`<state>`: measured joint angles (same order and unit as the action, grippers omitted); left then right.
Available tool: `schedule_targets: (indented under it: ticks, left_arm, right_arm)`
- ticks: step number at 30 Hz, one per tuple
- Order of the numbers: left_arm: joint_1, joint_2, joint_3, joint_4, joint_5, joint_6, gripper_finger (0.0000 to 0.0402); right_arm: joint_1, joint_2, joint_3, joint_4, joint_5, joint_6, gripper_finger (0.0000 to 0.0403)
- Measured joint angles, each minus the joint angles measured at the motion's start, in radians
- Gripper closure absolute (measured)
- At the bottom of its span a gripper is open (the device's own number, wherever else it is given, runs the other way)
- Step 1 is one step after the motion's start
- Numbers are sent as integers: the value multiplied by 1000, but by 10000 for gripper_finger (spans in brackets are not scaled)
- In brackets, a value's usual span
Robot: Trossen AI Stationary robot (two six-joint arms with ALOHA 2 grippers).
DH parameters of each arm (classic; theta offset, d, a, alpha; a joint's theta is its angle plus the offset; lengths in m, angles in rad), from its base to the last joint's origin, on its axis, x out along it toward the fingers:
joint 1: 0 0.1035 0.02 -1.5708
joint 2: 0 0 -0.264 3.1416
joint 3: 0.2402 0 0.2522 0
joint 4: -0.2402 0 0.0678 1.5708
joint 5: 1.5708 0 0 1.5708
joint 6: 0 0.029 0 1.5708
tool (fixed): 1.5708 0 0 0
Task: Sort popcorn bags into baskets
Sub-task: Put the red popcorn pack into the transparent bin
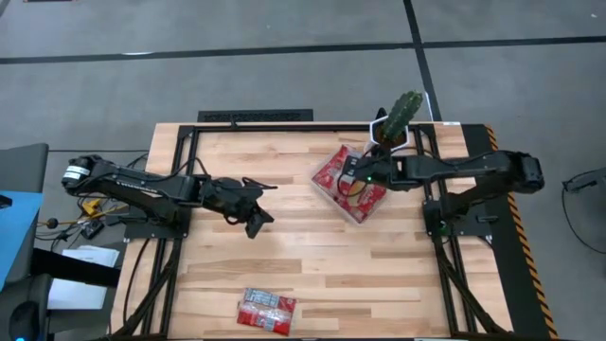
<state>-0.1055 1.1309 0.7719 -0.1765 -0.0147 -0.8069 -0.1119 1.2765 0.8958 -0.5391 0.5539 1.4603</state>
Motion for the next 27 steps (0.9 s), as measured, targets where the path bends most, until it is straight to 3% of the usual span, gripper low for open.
schedule_targets:
  ticks: [8,14,18,20,25,27]
  left_arm:
    - [0,0,0,0,-23,0,401]
    - [0,0,0,-29,-54,2,399]
    - [0,0,0,-51,-58,37,376]
    - [1,-1,0,-61,-20,52,357]
    - [-35,-2,0,-152,240,85,322]
    - [-102,-2,0,-226,262,98,319]
  right_arm:
    - [-51,68,-56,124,-39,40,394]
    - [-55,103,-56,122,-57,-10,339]
    - [-55,101,-56,120,-110,-109,287]
    - [-55,86,-56,107,-134,-131,257]
    - [-30,14,-56,79,-177,-180,198]
    - [4,-24,-56,60,-199,-186,184]
